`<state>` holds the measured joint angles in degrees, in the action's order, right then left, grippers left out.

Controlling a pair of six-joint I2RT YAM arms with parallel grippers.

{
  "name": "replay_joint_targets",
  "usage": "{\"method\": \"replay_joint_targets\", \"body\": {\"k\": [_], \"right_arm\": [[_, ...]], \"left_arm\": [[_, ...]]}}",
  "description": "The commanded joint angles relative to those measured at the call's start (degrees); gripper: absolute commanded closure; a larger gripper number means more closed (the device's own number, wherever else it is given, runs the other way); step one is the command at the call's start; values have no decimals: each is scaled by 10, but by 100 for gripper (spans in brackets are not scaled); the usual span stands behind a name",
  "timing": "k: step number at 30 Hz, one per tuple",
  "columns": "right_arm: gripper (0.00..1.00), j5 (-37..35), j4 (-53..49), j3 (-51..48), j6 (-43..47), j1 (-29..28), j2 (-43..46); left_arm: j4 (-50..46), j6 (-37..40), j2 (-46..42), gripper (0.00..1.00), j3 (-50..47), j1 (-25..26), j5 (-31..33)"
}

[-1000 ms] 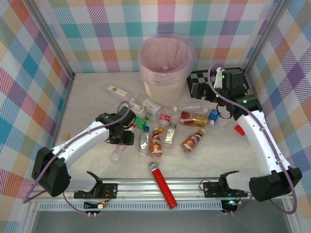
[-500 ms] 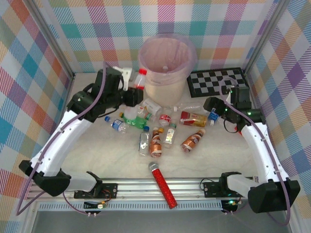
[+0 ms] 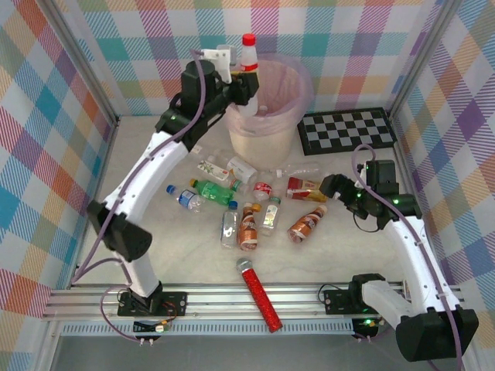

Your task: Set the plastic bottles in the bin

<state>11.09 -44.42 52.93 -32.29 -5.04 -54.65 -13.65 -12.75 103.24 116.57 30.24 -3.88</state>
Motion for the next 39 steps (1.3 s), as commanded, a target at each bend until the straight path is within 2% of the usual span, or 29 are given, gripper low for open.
{"method": "replay_joint_targets", "body": {"k": [1,6,13,17,22,27,31,35,39], "right_arm": [[1,27,-4,-8,-27,0,16],[1,44,-20,-13,-18,1,27],[1,16,-35,-13,-18,1,47],[1,-13,-63,10,-7,0,44],[1,-19,-69,10,-3,0,42],[1,-15,-75,24,-15,1,18],[1,-50,-87,42,-65,0,-9],[1,-113,-102,57,-152,1,-34],[1,-159,-107,77,-214,13,-68]], "left_arm": [[50,-7,61,60,59,-8,2],[86,6,133,59,89,-10,9],[-15,18,202,55,134,-10,-11],[-53,32,219,46,135,-11,-10],[-62,37,224,23,135,-11,-17],[-65,44,220,15,143,-11,-20],[-63,47,206,12,153,-12,-29],[-43,58,183,2,169,-12,-43],[-109,73,182,0,254,-12,-32]]}}
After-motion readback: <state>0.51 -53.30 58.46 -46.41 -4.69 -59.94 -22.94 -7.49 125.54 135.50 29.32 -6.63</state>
